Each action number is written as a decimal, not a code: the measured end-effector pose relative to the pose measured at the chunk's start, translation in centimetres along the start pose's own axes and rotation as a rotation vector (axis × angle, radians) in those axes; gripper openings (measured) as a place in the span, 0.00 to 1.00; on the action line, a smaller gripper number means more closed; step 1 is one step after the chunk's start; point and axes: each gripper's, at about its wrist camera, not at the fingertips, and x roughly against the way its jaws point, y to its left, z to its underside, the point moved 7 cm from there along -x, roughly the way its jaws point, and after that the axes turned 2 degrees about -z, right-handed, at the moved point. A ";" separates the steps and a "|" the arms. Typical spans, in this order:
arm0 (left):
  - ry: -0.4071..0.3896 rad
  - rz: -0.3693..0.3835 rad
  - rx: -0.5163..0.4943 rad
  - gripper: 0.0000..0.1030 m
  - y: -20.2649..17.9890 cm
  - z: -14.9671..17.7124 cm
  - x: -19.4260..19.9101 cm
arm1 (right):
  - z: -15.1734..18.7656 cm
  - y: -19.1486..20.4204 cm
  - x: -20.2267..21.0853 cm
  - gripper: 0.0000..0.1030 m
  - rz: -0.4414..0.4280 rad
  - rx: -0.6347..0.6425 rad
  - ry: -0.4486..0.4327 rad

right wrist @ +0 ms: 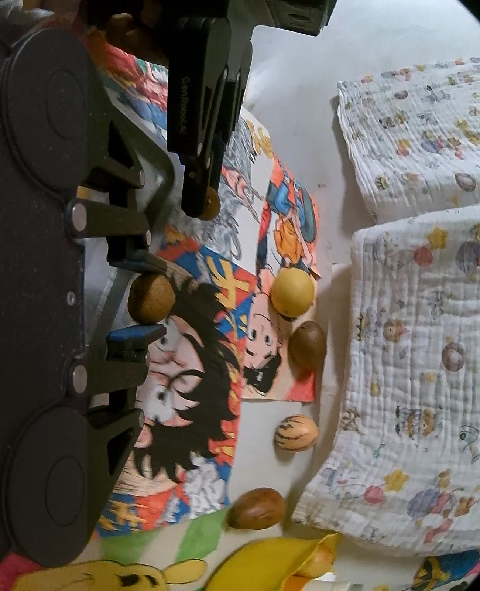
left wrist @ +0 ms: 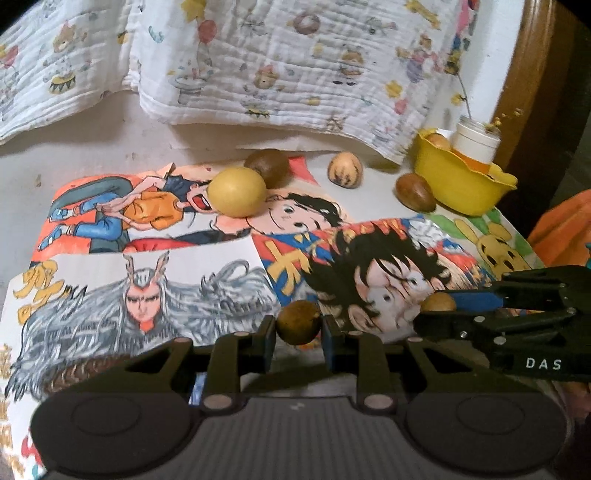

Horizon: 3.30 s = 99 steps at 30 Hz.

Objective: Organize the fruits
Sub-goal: 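Carry both small brown fruits over the metal tray and open both grippers, then withdraw both tools from the tray toward the yellow bowl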

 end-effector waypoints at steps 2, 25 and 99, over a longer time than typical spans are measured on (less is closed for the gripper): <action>0.009 0.005 -0.001 0.28 -0.2 0.6 0.5 | 0.7 0.3 0.3 0.31 -0.008 -0.012 0.013; 0.125 -0.043 -0.016 0.28 -0.4 4.0 1.1 | 2.1 0.3 -1.5 0.31 -0.020 -0.095 0.141; 0.049 -0.104 -0.241 1.00 -7.4 6.0 10.0 | 6.4 -8.6 13.3 0.99 0.226 0.194 0.059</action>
